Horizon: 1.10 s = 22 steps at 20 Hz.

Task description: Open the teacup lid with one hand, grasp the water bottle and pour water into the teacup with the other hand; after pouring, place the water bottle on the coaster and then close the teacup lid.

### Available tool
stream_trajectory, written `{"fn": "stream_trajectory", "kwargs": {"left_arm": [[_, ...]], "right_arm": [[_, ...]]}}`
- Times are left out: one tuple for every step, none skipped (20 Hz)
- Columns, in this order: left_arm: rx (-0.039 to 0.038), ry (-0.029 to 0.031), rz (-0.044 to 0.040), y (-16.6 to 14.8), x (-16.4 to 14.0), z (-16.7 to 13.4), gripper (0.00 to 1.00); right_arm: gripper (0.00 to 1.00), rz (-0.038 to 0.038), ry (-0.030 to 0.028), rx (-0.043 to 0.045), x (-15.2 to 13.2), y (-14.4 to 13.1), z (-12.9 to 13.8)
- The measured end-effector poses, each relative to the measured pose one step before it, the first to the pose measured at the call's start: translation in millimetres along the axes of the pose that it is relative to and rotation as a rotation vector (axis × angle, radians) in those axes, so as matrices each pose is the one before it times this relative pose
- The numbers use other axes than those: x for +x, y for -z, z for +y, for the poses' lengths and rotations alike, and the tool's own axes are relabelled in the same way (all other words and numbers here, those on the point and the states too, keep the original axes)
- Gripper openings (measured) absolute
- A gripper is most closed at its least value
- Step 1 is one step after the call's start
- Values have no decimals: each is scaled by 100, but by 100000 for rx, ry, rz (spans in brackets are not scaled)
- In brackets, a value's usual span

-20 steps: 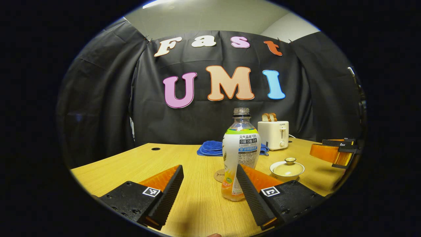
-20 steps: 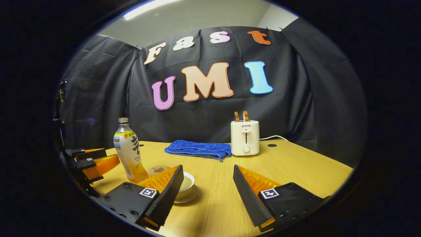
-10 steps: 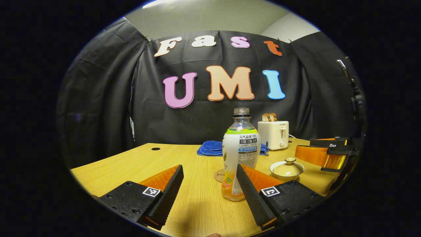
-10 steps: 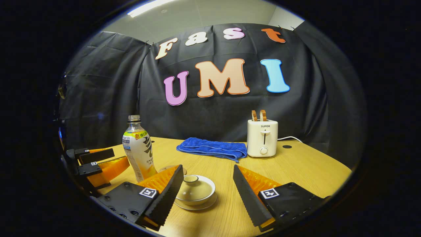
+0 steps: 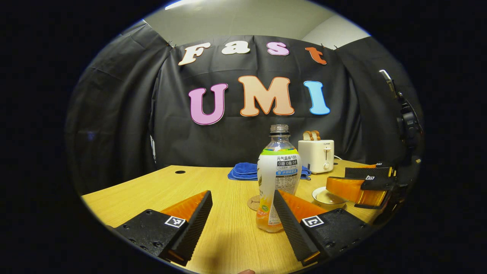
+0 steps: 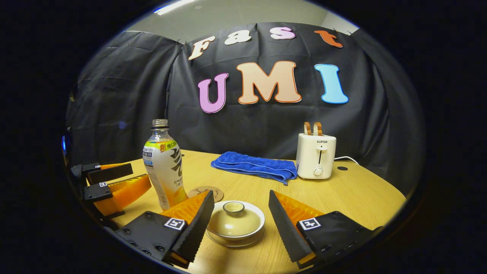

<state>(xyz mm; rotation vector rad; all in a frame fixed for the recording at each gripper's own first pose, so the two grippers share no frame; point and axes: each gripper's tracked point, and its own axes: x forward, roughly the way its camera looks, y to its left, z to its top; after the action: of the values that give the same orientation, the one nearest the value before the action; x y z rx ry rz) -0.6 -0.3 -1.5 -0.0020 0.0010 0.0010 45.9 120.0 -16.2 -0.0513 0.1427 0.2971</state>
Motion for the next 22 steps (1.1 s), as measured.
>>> {"fn": "stream_trajectory", "kwargs": {"left_arm": [[-29,-2,15,-29,14,-4,94],[5,-1,4,9,57,-5,95],[-21,-10,15,-24,5,-38,95],[-3,1,-29,61,-71,54,95],[8,-7,10,-41,-10,1,95],[-21,-12,7,52,20,-2,95],[-17,6,32,-16,-31,-25,95],[-36,1,24,14,62,9,95],[-8,6,22,-14,-4,53,95],[4,8,-13,-22,-55,-24,95],[6,7,10,33,21,10,95],[-13,-7,-22,-53,-7,-7,95],[11,9,26,79,-13,4,95],[-59,9,5,-1,29,-26,95],[39,14,19,-2,-18,46,95],[-61,-2,17,-5,-2,-12,95],[41,5,-24,-1,-7,36,95],[41,2,2,-39,64,-13,95],[-26,1,10,56,-15,-21,95],[12,13,17,-38,-31,10,95],[-48,0,8,2,-33,40,95],[33,3,-29,25,-8,-2,94]], "right_arm": [[92,516,-308,-554,126,178,222],[90,681,-591,-533,156,157,230],[90,874,389,-1132,62,225,67],[80,319,519,-1152,167,96,-90],[70,613,490,-641,165,371,0],[68,1122,-111,-234,133,299,83],[66,121,-112,473,74,28,138],[68,-178,58,283,74,-126,26],[70,354,-108,210,35,112,122],[70,180,-915,369,95,59,228],[70,-20,-1563,864,305,98,505],[63,-316,638,256,-234,-235,-181],[55,-177,-60,-179,70,110,-84],[47,49,-140,-321,-4,69,5],[47,-790,443,-469,198,-316,4],[40,-843,880,606,108,-18,-194],[33,547,-153,1247,-101,336,-123],[33,-518,-392,680,-43,-64,12],[30,-178,-4,1007,-63,-147,-14],[27,336,-399,175,-90,69,53],[27,-159,-607,109,10,7,115],[26,-399,-448,-335,-42,-41,57]]}}
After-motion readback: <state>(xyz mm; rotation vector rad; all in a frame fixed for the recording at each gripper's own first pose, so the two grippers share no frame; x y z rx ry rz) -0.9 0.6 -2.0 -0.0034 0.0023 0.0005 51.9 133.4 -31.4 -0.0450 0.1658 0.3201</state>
